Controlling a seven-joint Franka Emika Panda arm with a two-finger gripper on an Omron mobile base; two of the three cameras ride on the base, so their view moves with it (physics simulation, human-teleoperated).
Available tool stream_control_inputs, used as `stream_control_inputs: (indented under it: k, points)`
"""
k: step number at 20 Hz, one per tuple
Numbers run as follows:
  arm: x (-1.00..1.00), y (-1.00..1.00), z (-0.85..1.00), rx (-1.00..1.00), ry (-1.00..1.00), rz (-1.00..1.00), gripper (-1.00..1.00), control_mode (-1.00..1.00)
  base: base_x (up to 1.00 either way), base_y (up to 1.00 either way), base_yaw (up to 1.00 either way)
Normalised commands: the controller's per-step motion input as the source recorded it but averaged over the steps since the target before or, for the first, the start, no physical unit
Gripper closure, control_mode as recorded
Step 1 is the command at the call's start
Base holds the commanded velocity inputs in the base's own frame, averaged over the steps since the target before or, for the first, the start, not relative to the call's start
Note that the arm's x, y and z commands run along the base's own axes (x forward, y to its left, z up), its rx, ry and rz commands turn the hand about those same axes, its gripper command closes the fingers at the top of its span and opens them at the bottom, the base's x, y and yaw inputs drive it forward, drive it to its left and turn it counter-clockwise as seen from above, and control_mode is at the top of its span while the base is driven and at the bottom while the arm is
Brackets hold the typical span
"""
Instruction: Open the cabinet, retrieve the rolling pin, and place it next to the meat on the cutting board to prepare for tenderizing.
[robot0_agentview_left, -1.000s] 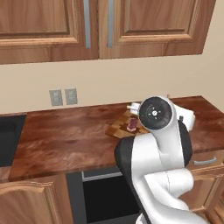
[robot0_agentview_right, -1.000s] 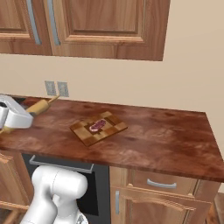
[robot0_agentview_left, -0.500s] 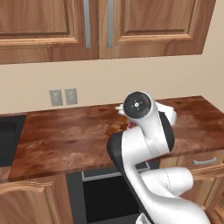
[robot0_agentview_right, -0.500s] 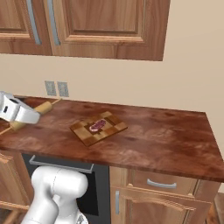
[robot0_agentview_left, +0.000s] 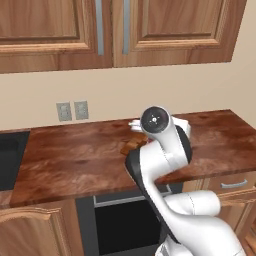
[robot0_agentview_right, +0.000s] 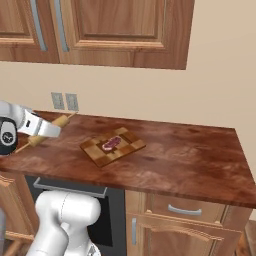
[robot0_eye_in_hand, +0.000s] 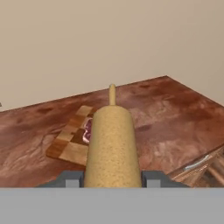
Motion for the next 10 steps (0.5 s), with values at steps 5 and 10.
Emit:
stream_control_inputs:
  k: [5, 10]
  points:
    - [0.51, -0.02, -0.28, 0.00, 0.00, 0.08, 1.00, -1.00, 0.00, 0.00, 0.00]
    - [0.49, -0.05, -0.37, 0.00, 0.00, 0.08, 1.00, -1.00, 0.00, 0.00, 0.00]
